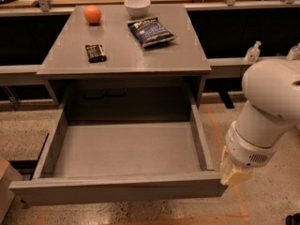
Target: Close top drawer
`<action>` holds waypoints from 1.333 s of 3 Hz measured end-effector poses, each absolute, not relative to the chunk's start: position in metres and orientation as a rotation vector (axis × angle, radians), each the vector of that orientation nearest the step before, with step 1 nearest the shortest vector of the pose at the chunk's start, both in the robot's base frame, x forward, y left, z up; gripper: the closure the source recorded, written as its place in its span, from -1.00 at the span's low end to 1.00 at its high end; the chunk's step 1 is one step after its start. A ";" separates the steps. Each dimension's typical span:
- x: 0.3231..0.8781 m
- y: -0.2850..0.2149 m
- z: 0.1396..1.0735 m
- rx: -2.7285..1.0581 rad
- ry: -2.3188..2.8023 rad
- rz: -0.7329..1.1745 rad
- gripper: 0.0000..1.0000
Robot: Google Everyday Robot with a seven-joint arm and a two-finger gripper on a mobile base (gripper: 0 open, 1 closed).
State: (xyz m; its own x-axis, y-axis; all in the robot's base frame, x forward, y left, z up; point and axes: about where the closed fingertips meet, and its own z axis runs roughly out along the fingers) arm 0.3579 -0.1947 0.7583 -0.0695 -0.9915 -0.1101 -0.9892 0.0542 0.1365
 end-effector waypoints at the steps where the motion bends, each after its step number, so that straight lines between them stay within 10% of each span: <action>1: 0.346 -0.188 0.709 2.098 -2.212 -0.370 1.00; 4: 0.354 -0.187 0.660 2.061 -2.189 -0.452 1.00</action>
Offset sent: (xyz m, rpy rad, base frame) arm -0.0155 0.0088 -0.1346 0.0339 0.2330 0.0077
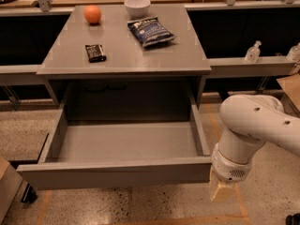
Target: Close top drawer
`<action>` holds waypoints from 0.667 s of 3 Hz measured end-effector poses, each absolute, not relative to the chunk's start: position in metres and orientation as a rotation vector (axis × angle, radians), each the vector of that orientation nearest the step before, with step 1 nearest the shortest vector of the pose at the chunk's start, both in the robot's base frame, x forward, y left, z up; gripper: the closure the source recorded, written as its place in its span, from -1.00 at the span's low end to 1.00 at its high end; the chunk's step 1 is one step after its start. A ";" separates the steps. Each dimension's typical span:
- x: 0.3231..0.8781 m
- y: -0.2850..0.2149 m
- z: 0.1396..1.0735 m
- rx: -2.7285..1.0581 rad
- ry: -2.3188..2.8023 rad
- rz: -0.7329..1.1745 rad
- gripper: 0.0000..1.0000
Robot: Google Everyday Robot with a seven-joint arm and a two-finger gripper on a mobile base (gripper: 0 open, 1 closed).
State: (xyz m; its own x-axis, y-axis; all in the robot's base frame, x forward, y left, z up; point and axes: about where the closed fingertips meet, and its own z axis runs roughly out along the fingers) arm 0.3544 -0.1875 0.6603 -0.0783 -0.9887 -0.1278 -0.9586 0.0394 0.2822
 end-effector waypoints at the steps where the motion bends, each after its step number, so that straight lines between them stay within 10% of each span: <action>1: 0.352 -0.189 0.659 2.056 -2.196 -0.482 1.00; 2: 0.392 -0.185 0.665 2.149 -2.234 -0.423 1.00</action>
Offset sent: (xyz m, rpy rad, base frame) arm 0.1107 0.0130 0.0245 0.0917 -0.2554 0.0254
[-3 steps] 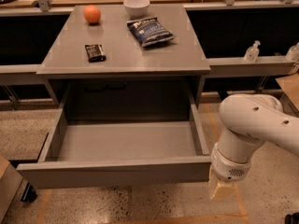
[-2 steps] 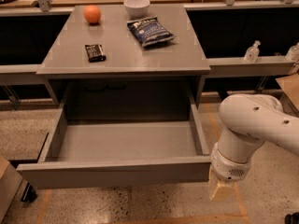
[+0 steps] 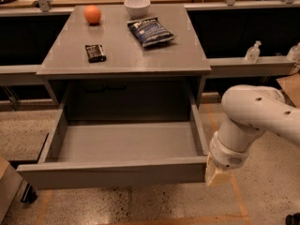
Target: Close top drawer
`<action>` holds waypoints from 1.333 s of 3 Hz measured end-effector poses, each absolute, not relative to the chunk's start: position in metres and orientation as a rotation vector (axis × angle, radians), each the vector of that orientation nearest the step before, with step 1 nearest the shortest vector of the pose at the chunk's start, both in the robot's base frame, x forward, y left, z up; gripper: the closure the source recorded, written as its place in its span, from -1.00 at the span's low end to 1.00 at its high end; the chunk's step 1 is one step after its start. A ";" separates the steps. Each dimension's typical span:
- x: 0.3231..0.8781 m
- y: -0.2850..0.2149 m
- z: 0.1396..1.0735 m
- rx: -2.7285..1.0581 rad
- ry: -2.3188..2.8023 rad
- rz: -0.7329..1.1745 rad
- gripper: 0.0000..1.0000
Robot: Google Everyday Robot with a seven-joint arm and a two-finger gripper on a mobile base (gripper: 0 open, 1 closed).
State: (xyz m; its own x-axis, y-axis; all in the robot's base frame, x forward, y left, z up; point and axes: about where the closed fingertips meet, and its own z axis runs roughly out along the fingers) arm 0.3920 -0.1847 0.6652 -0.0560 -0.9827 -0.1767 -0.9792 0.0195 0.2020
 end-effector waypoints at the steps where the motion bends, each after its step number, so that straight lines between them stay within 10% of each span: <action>1: 0.420 -0.183 0.669 2.220 -2.220 -0.389 1.00; 4: 0.469 -0.159 0.642 2.315 -2.264 -0.348 1.00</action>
Offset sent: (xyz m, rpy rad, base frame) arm 0.2415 0.0671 0.0754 0.2806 -0.3935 0.2010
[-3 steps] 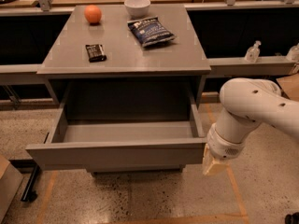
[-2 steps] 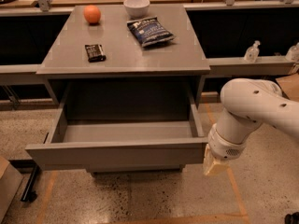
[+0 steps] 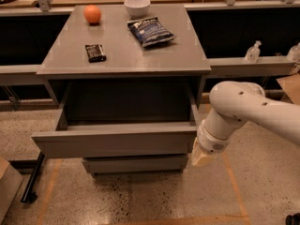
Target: Close top drawer
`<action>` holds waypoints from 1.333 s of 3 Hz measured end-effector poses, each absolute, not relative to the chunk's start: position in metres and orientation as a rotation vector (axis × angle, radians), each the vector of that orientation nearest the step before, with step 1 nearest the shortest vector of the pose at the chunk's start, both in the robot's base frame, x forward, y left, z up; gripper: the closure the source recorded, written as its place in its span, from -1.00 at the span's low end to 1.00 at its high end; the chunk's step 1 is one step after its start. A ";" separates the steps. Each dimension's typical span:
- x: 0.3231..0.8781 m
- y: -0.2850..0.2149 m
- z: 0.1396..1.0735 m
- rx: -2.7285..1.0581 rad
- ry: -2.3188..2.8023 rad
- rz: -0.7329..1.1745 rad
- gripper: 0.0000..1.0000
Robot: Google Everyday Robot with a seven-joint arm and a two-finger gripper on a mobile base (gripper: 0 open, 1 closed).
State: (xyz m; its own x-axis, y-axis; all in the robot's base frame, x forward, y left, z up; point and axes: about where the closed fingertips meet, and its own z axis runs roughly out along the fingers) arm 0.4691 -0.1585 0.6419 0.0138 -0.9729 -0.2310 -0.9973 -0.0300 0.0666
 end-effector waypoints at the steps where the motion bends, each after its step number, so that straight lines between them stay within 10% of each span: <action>1: 0.469 -0.158 0.642 -2.152 2.104 0.323 1.00; 4: 0.568 -0.108 0.678 -2.234 1.836 0.114 1.00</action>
Offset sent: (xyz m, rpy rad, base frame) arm 0.0732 0.0453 0.0373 -0.0115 -0.1575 0.1549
